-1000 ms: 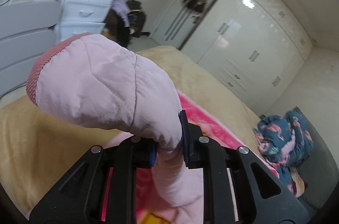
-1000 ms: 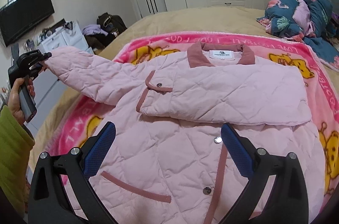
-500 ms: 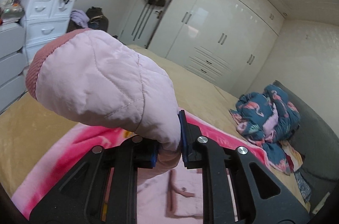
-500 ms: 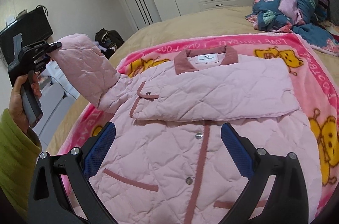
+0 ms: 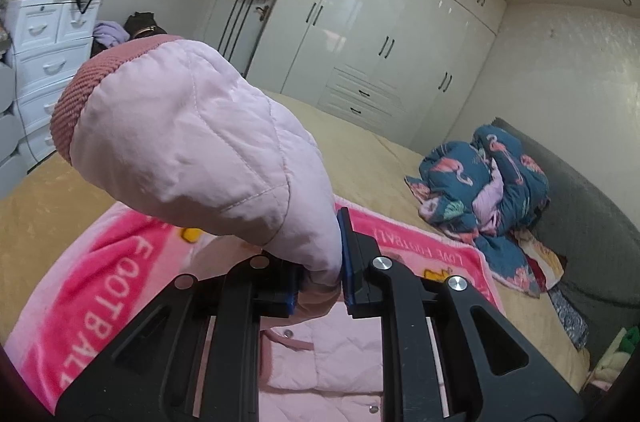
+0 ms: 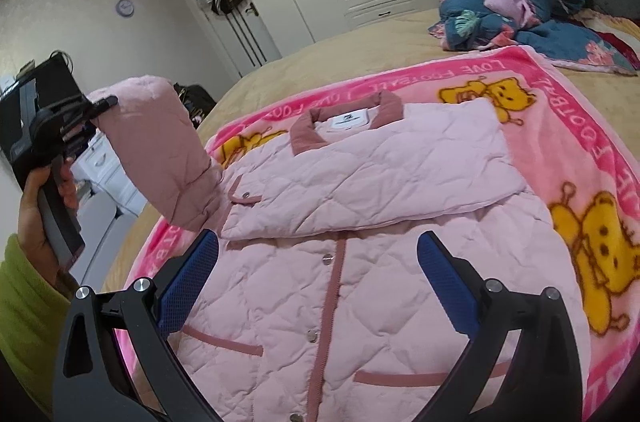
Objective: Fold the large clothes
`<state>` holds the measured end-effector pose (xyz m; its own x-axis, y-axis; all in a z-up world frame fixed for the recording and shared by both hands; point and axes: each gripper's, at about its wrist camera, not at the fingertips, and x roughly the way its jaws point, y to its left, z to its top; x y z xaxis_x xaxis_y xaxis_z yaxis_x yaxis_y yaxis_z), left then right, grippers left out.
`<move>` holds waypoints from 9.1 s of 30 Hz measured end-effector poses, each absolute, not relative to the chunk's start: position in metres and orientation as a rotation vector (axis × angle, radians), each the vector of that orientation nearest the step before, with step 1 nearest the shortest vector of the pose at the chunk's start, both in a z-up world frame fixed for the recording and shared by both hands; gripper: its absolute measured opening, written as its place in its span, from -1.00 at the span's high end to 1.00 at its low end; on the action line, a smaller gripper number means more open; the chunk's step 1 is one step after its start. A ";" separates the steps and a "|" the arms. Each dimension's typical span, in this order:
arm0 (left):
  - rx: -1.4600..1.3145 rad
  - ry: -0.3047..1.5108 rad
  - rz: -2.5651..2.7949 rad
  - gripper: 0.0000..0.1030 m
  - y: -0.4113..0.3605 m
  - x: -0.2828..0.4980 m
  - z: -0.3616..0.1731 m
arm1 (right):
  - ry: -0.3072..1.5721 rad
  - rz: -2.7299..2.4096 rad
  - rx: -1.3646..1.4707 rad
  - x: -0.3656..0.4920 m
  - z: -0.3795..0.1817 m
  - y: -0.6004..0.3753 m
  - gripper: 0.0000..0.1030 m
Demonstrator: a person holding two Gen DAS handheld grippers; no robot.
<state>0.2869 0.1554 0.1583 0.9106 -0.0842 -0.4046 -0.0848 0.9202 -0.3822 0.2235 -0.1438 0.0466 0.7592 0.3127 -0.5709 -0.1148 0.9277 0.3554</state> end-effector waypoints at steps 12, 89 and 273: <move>-0.307 0.486 -0.085 0.83 0.086 0.298 0.134 | 0.676 0.171 0.399 0.219 0.033 -0.192 -0.92; -0.308 0.833 -0.113 -0.82 0.137 0.257 0.002 | 0.820 0.171 0.480 0.317 -0.049 -0.164 0.52; -0.202 0.761 -0.142 -0.84 0.078 0.126 0.071 | 0.655 0.257 0.174 0.156 0.076 -0.150 -0.92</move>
